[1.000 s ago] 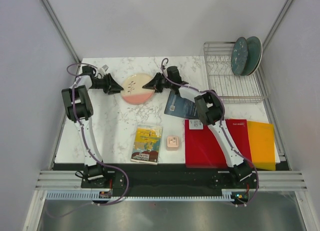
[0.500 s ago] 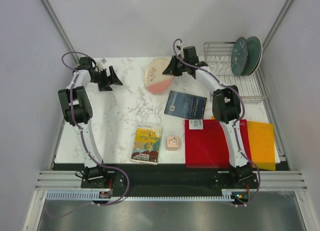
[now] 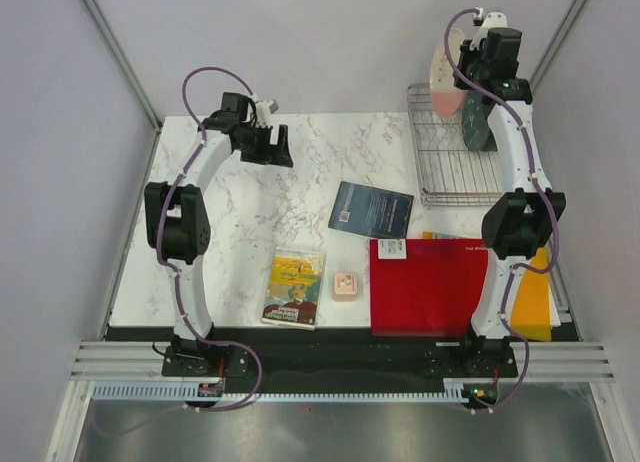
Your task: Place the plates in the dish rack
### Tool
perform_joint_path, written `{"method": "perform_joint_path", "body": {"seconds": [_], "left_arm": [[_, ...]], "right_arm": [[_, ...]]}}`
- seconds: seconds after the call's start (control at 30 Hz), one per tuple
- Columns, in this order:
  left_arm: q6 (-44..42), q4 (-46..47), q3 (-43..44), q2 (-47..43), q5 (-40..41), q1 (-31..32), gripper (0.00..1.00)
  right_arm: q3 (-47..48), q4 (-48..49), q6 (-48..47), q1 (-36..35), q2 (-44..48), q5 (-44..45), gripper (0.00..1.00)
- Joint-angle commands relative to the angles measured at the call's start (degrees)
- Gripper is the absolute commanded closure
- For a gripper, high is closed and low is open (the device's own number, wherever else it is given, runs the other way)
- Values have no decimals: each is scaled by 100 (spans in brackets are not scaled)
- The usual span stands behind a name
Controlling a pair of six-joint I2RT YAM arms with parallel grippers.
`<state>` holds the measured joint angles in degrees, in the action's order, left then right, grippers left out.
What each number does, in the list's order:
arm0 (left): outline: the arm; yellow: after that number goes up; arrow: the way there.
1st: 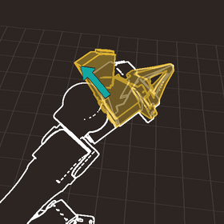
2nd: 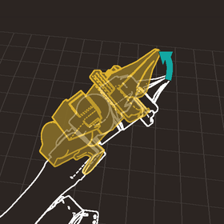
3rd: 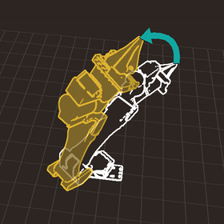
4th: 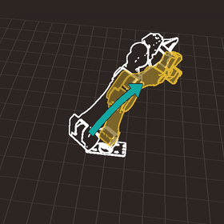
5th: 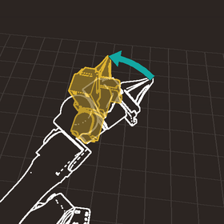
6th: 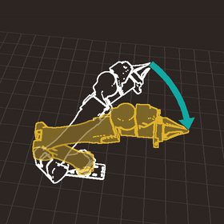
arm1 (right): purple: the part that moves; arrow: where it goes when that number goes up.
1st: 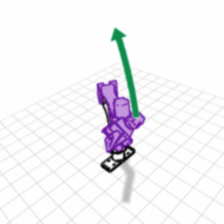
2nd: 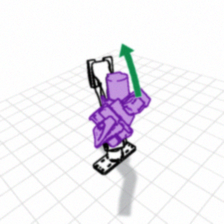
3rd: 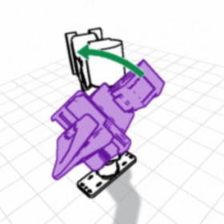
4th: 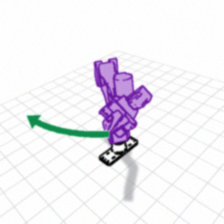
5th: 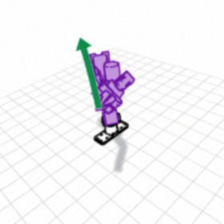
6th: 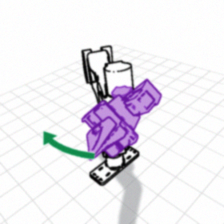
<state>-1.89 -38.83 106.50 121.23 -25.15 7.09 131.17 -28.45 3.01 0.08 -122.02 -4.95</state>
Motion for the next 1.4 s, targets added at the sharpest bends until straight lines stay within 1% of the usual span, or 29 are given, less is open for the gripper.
{"method": "perform_joint_path", "body": {"seconds": [0.0,0.3,0.57,0.73,0.9,1.07,1.1,1.13,1.17,1.2,1.23,1.3,1.33,1.37], "left_arm": [[-48,182,-14,-372,265,108,0],[-92,174,-437,-759,265,152,0],[-136,191,-613,-820,378,170,0],[-224,183,-700,-917,458,214,0],[-321,191,-867,-978,607,222,0],[-364,183,-990,-1049,677,257,0],[-382,183,-1008,-1057,678,258,0],[-382,183,-1017,-1066,678,275,0],[-382,191,-1026,-1084,686,284,0],[-382,183,-1026,-1101,695,284,0],[-391,191,-1026,-1101,713,301,0],[-400,218,-1026,-1136,835,319,0],[-391,235,-1017,-1145,897,328,0],[-391,270,-1008,-1163,1037,337,0]], "right_arm": [[365,313,-775,192,337,460,100],[541,340,-1250,449,38,1145,100],[418,445,-1311,529,-208,1339,100],[435,472,-1382,546,-542,1348,100],[444,472,-1250,555,-832,1356,100],[435,472,-1206,555,-1087,1664,100],[444,472,-1223,555,-1140,1699,93],[461,472,-1232,555,-1131,1786,68],[462,472,-1232,555,-1114,1787,56],[462,472,-1250,555,-1018,1778,48],[401,472,-1267,546,-939,1700,38],[313,472,-1294,546,-606,1533,30],[147,480,-1302,537,-456,1428,17],[23,515,-1337,537,-281,1200,13]]}}
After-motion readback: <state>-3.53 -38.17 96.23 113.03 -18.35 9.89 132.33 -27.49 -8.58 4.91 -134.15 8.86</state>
